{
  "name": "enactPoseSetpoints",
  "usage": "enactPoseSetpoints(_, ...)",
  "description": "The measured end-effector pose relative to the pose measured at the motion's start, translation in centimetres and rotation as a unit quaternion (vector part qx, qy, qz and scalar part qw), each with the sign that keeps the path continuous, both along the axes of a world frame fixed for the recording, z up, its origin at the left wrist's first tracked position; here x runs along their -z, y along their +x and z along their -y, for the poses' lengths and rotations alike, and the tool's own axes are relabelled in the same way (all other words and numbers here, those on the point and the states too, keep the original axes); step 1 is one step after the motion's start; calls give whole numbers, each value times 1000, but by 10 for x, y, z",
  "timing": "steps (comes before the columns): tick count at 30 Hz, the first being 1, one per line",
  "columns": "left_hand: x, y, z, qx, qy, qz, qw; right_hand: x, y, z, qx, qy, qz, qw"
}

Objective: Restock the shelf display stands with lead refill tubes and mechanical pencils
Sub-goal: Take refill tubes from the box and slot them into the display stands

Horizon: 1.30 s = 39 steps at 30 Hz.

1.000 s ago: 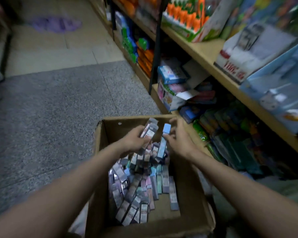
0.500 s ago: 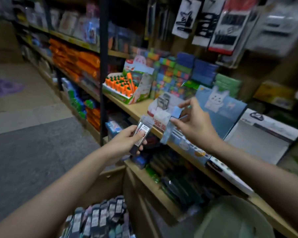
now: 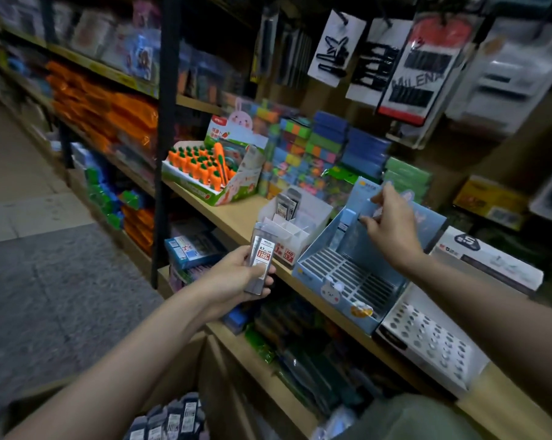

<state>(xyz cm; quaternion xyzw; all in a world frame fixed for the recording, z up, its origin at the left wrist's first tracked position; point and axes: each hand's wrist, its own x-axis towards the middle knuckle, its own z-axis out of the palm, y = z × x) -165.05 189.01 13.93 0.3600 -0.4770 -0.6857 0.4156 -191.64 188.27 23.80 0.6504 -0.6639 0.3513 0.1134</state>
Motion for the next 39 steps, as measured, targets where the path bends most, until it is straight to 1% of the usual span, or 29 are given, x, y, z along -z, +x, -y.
enactPoseSetpoints(8, 0, -9, 1, 4, -13, -22, 1000, 17, 6, 3, 27, 2, -5, 1000)
enactPoseSetpoints(16, 2, -8, -4, 9, -13, -18, 1000, 19, 7, 3, 40, 36, 13, 998)
enactPoseSetpoints(21, 2, -7, -5, 1, -16, -14, 1000, 24, 7, -2, 45, 33, 25, 998)
enactPoseSetpoints(27, -2, -8, -7, 14, -26, -23, 999, 26, 10, -10, 67, 71, -10, 995)
enactPoseSetpoints(28, -2, -7, -8, 19, -30, -28, 999, 24, 11, -11, 63, 74, -4, 995)
enactPoseSetpoints(29, -3, -7, -9, 24, -32, -35, 999, 22, 15, -13, 47, 68, 15, 996)
enactPoseSetpoints(31, -5, -6, -10, 31, -34, -53, 998, 18, 31, -17, -24, 42, 74, 996)
enactPoseSetpoints(32, -6, -6, -10, 33, -35, -60, 997, 16, 43, -18, -69, 45, 97, 992)
enactPoseSetpoints(33, -7, -5, -11, 36, -36, -66, 997, 15, 56, -18, -111, 68, 104, 986)
enactPoseSetpoints(36, -9, -3, -11, 42, -37, -76, 996, 13, 90, -15, -208, 163, 71, 962)
enactPoseSetpoints(38, -10, 0, -10, 48, -34, -73, 996, 13, 104, -12, -243, 171, 51, 954)
enactPoseSetpoints(39, -10, 2, -9, 53, -35, -65, 996, 12, 108, -10, -250, 174, 55, 951)
